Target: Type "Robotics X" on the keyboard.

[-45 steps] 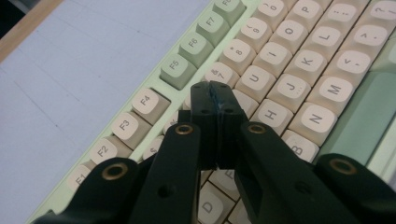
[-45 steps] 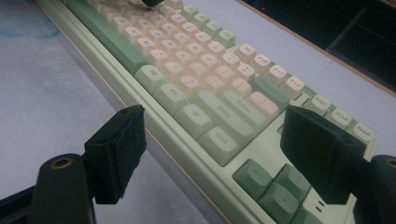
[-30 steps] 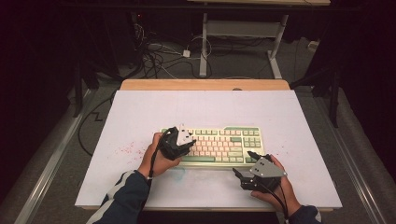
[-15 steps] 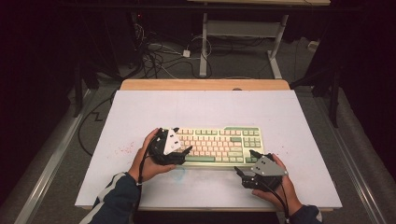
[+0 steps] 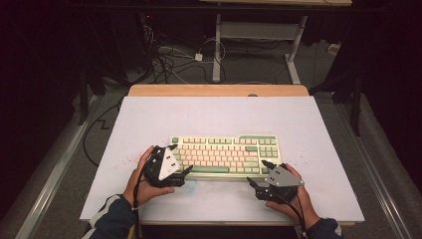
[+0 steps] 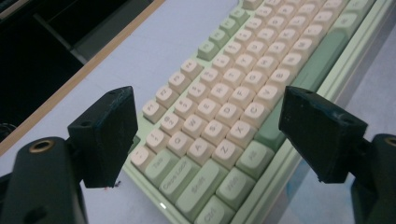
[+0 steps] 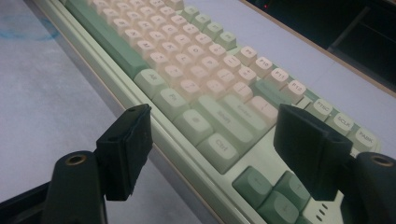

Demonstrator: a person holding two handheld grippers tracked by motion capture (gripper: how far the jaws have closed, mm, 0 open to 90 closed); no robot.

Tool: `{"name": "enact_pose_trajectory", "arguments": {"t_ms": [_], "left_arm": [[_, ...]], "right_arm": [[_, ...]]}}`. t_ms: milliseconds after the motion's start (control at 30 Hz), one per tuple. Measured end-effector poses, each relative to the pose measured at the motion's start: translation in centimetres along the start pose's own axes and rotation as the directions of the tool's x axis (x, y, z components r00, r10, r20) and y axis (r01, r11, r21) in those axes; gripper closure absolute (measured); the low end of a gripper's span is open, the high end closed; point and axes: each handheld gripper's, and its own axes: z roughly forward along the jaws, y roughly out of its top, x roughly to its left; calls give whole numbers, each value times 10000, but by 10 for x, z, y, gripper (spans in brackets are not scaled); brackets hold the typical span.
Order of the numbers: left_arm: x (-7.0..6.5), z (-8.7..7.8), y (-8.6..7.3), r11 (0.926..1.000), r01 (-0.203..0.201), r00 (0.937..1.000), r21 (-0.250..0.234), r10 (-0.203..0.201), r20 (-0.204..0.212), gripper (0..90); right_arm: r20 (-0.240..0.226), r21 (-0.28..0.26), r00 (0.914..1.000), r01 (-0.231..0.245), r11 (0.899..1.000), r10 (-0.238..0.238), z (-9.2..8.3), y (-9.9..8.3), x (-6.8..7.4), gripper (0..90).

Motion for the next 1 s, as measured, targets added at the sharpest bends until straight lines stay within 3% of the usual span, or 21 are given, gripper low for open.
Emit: {"name": "enact_pose_trajectory", "arguments": {"t_ms": [67, 167, 367, 533, 800, 867, 1000], "left_arm": [[2, -5, -4, 10000, -14, 10000, 21, 15, -73, 182], [5, -11, -9, 10000, -9, 9997, 26, 9, -242, 180], [10, -22, -20, 9994, 112, 9991, 314, -99, -413, 172], [10, -29, -30, 9984, 200, 9985, 528, -173, -519, 173], [10, -39, -34, 9964, 495, 9971, 693, -453, -606, 172], [11, -38, -35, 9959, 529, 9967, 728, -482, -654, 172], [11, -37, -36, 9957, 483, 9968, 797, -430, -673, 172]], "right_arm": [[-400, -158, 9991, -108, 9998, 102, 0, 2, -2, 348], [-464, -159, 9989, -103, 9998, 95, 2, 6, -2, 438], [-690, -17, 9975, -168, 9999, 166, 10, 17, -1, 720], [-1118, 302, 9936, 190, 9994, -155, 19, 25, 1, 877], [-1444, 386, 9890, 369, 9986, -310, 37, 49, 1, 900], [-1570, 412, 9874, 283, 9988, -216, 45, 57, 0, 900], [-1650, 669, 9851, 613, 9959, -495, 65, 72, 3, 900]]}}
